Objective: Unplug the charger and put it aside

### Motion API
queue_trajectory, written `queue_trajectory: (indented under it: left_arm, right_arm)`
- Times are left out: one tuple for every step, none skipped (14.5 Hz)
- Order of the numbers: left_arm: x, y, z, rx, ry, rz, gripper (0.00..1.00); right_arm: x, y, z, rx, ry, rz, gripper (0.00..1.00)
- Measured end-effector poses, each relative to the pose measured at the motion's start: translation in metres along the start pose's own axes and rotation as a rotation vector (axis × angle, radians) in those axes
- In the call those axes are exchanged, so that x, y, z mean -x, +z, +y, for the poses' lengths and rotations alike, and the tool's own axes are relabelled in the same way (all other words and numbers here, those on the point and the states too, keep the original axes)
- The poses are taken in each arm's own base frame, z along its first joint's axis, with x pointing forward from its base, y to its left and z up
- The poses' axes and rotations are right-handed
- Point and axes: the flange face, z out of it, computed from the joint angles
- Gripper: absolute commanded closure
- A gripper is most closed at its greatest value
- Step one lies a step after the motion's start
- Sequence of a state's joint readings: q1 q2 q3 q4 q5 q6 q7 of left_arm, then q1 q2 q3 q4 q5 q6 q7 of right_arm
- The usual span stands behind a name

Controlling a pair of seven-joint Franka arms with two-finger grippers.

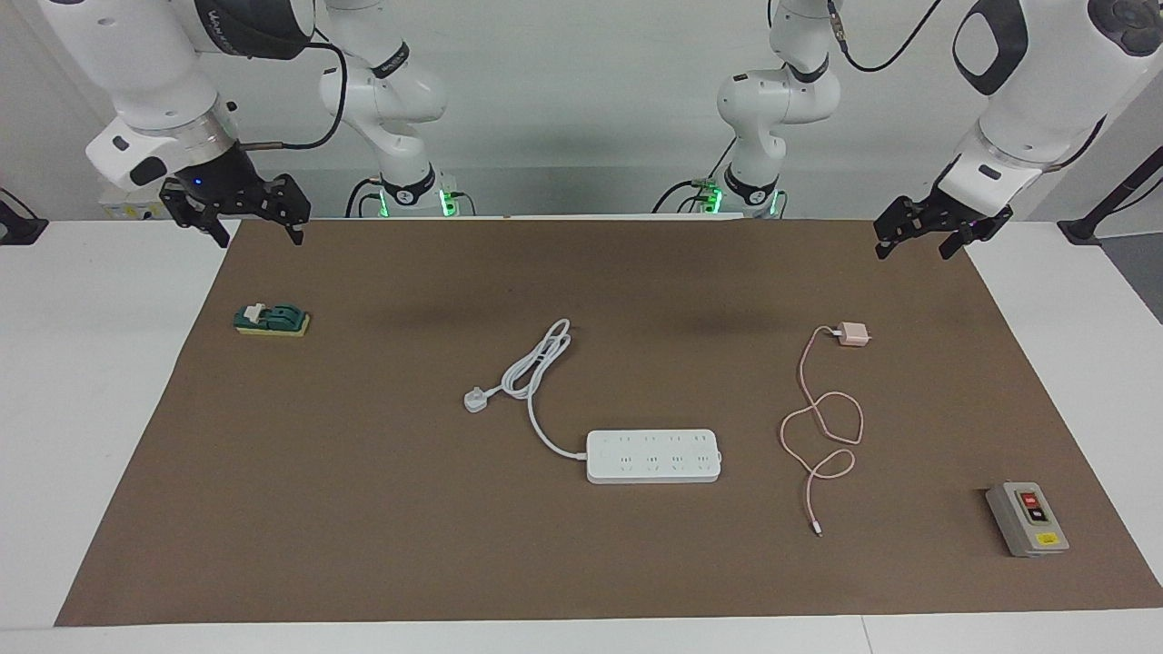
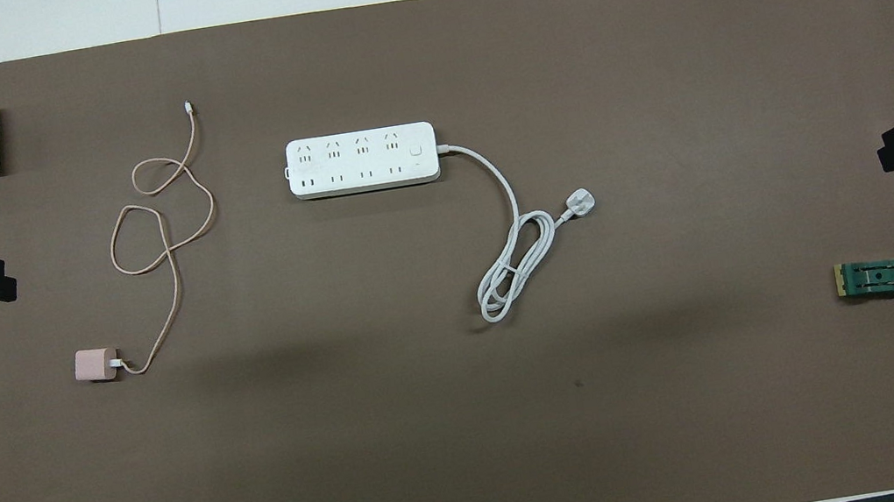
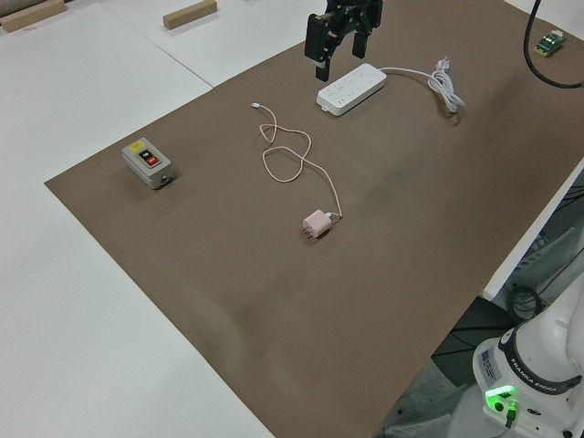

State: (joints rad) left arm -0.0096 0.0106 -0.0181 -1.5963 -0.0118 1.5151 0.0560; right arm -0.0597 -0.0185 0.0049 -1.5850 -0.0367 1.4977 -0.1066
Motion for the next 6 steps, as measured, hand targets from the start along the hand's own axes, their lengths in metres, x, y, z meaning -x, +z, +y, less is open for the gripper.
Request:
queue_trajectory:
  left_arm:
    - [-0.0001, 0.0004, 0.0007, 0.0, 0.002, 0.0, 0.0]
    - [-0.0002, 0.0006, 0.0017, 0.0, 0.004, -0.001, 0.0]
    - [-0.0002, 0.0005, 0.0027, 0.0, 0.006, -0.001, 0.0]
    - [-0.0002, 0.0002, 0.0033, -0.001, 0.007, 0.0, 0.0]
    - [-0.0002, -0.0002, 0.0037, -0.001, 0.008, 0.001, 0.0]
    - [-0.0002, -0.0002, 0.0038, -0.001, 0.009, 0.001, 0.0]
  right_arm:
    - [0.0001, -0.0001, 0.0001, 0.0, 0.001, 0.0, 0.0]
    - [0.0001, -0.0001, 0.0001, 0.0, 0.001, 0.0, 0.0]
    - [0.0001, -0.0002, 0.0001, 0.0, 0.001, 0.0, 0.0]
    - [0.0001, -0.0002, 0.0, 0.0, 0.0, 0.0, 0.0]
    - [0.0001, -0.0002, 0.0, 0.0, 0.0, 0.0, 0.0]
    - [0.0001, -0.0002, 0.0, 0.0, 0.0, 0.0, 0.0]
